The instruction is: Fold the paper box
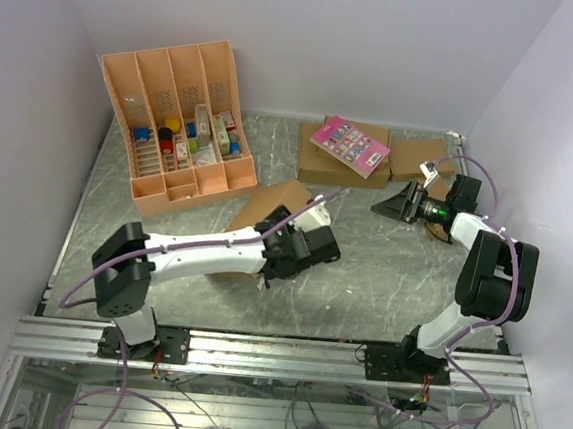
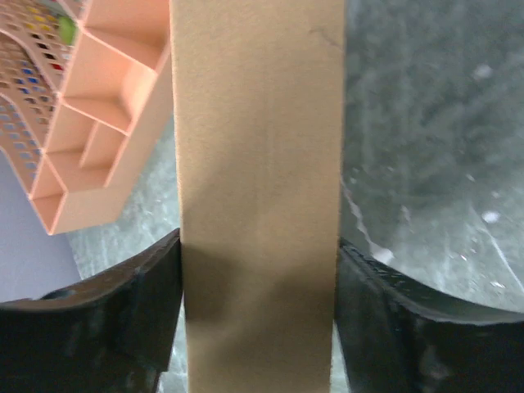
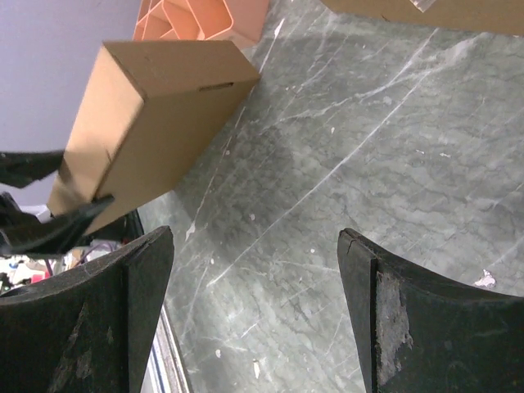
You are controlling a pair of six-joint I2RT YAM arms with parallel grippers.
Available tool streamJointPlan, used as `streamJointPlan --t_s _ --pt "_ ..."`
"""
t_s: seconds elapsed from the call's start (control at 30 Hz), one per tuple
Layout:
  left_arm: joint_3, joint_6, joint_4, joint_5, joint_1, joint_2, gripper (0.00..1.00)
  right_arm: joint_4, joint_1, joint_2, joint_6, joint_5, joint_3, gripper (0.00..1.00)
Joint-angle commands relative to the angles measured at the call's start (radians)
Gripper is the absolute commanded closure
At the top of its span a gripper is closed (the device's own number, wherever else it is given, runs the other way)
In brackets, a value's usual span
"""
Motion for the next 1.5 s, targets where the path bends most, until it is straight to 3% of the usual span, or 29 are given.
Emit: streamJointPlan --t_s 0.0,0.17,0.2,0.47,0.67,0.9,1.03,1.17,1.23,1.37,1.47 --pt "-0.025 -0.149 -0.033 0.026 -0.059 0.086 0.18 -0.017 -0.009 0.001 -0.022 -0.015 0.026 0.2" --pt "-0.059 -0.075 0.127 0.319 -0.084 0.097 0.07 -0.051 -0.009 0.001 -0.054 -0.009 0.04 0.2" --pt "-0.071 -0.068 0.163 0.366 -0.086 0.094 0.0 -0.055 -0.009 -0.001 -0.058 -0.007 0.041 0.19" --pt "-0.128 -0.029 0.313 0.539 -0.092 0.022 0.01 -0.094 -0.01 -0.013 -0.106 0.016 0.053 0.19" --pt "-0.211 -0.039 0.469 0.651 -0.042 -0.095 0.0 -0.265 -0.006 -0.042 -0.321 0.066 0.135 0.19" --pt "-0.587 -0.201 1.062 0.967 0.34 -0.417 0.02 -0.345 -0.003 -0.211 -0.546 0.211 0.162 0.18" --pt "-0.649 -0.281 1.191 1.136 0.614 -0.501 0.04 -0.294 -0.004 -0.338 -0.647 0.34 0.155 0.05" --pt "-0.612 -0.344 1.18 1.31 0.881 -0.525 0.04 -0.272 -0.006 -0.411 -0.636 0.435 0.238 0.0" --pt "-0.565 -0.355 1.136 1.357 0.993 -0.537 0.04 -0.247 -0.007 -0.421 -0.51 0.498 0.317 0.0" --pt "-0.371 -0.308 0.947 1.397 1.138 -0.541 0.04 -0.263 -0.007 -0.42 -0.254 0.619 0.52 0.0" --pt "-0.201 -0.254 0.802 1.389 1.184 -0.526 0.04 -0.301 -0.008 -0.428 -0.208 0.617 0.645 0.0"
